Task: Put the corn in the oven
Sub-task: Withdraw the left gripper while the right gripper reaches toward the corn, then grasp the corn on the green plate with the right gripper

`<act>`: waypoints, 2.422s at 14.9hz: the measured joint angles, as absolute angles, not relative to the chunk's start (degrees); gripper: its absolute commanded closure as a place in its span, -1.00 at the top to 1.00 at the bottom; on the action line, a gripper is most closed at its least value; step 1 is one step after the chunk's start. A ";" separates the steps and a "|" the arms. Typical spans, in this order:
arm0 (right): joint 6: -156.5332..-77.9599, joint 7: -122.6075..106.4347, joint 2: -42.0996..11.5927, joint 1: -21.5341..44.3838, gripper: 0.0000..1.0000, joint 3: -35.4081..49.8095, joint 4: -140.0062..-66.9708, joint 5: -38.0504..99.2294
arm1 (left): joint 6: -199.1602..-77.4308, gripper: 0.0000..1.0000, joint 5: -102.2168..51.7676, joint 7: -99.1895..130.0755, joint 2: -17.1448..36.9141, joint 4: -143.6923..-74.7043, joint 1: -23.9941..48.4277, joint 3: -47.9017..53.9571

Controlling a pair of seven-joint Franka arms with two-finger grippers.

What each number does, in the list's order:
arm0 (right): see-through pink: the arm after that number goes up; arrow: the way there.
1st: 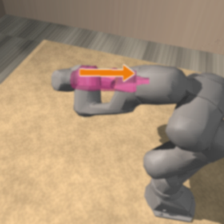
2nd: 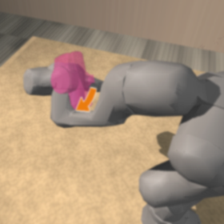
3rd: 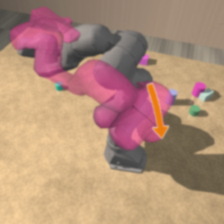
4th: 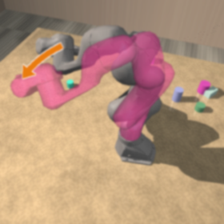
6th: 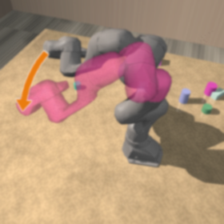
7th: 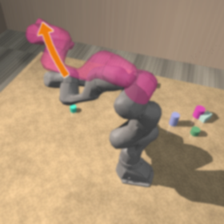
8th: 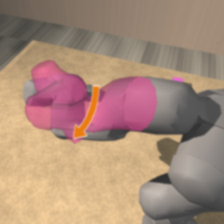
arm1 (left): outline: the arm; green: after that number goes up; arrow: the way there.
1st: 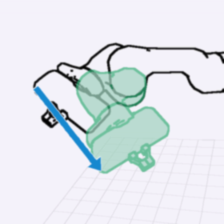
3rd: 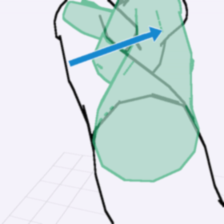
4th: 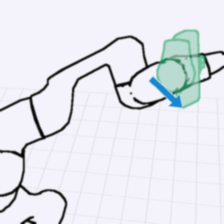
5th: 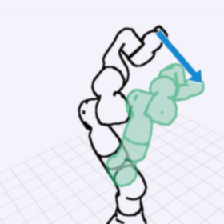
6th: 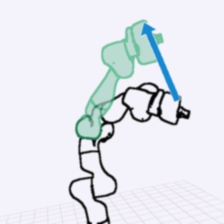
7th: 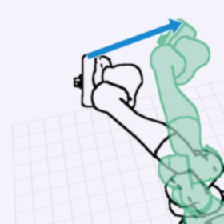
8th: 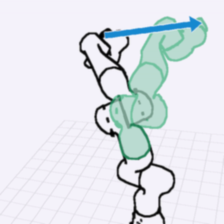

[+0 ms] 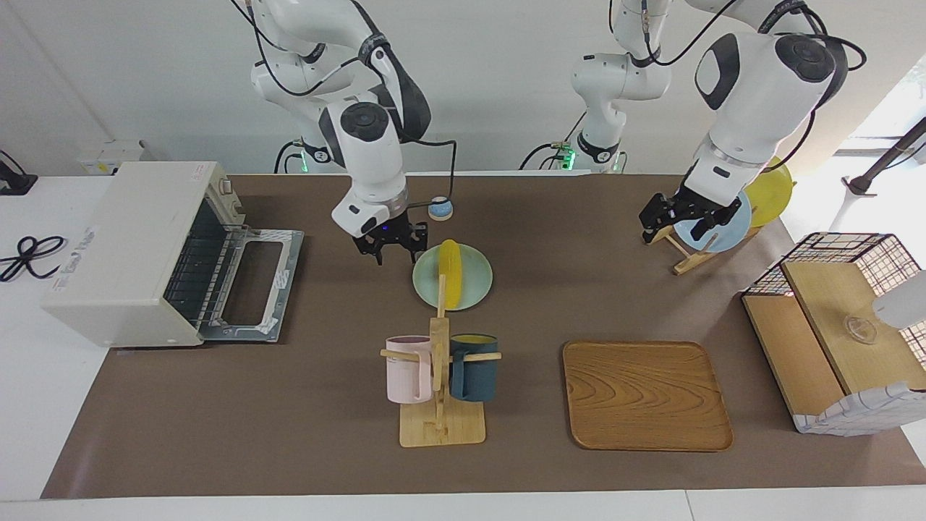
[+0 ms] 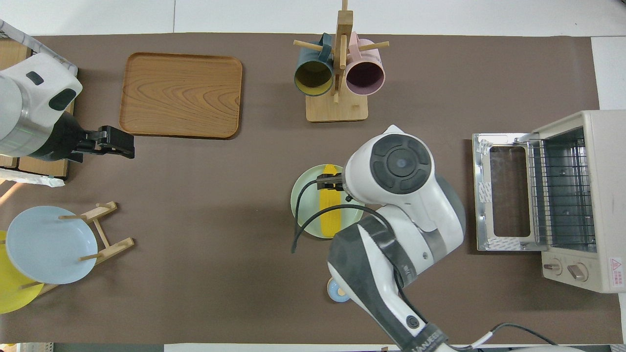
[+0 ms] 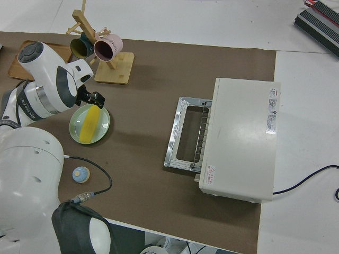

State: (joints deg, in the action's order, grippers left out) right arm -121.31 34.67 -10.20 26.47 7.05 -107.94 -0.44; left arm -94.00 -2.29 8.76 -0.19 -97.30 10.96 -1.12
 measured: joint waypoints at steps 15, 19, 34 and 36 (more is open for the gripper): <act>-134.17 49.54 -25.15 35.91 0.46 6.89 -103.34 -4.03 | -92.84 1.00 -2.10 4.87 -2.73 -98.64 6.24 0.62; -137.87 49.54 -25.13 35.91 0.07 6.89 -106.35 -4.05 | -93.01 1.00 -2.10 4.80 -2.51 -98.70 6.26 1.01; -121.25 49.46 -22.68 36.29 -1.00 6.78 -99.52 -11.26 | -93.12 1.00 -2.10 4.69 -2.52 -98.70 6.04 0.80; -119.51 49.23 -22.26 36.04 -1.00 6.26 -98.96 -11.33 | -93.12 1.00 -2.10 4.69 -2.67 -98.69 5.80 0.78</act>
